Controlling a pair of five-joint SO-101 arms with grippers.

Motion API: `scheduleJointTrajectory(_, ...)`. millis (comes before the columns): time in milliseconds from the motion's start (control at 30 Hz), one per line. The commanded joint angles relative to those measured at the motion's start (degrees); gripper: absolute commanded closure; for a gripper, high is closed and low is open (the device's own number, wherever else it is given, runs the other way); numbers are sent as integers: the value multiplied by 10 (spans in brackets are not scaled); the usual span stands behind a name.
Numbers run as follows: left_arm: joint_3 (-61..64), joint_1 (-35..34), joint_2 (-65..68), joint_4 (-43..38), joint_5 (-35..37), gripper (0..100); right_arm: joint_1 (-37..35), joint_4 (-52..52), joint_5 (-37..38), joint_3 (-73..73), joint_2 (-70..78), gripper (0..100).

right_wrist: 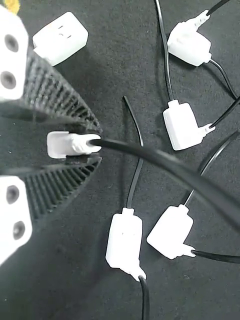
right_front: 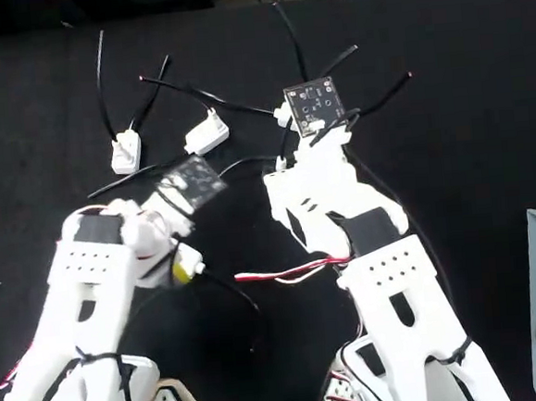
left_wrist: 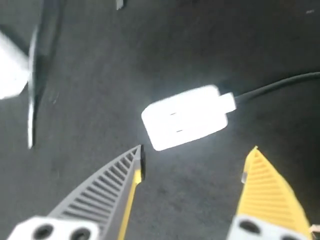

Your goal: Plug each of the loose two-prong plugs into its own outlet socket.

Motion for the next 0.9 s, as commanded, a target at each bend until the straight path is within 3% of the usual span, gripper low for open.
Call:
scheduleJointTrajectory(0, 22, 46, 11, -63, -4, 682, 6, -11, -4, -3, -15, 987)
scheduleJointTrajectory(333, -8, 44, 229, -187, -4, 684, 6, -10, -3, -3, -15, 987)
scheduleJointTrajectory(500, -74, 44, 309, -196, -3, 759, 6, -8, -3, -3, -15, 987)
scheduleJointTrajectory(867, -107, 44, 294, -179, 96, 938, 7, -8, -3, -3, -15, 987)
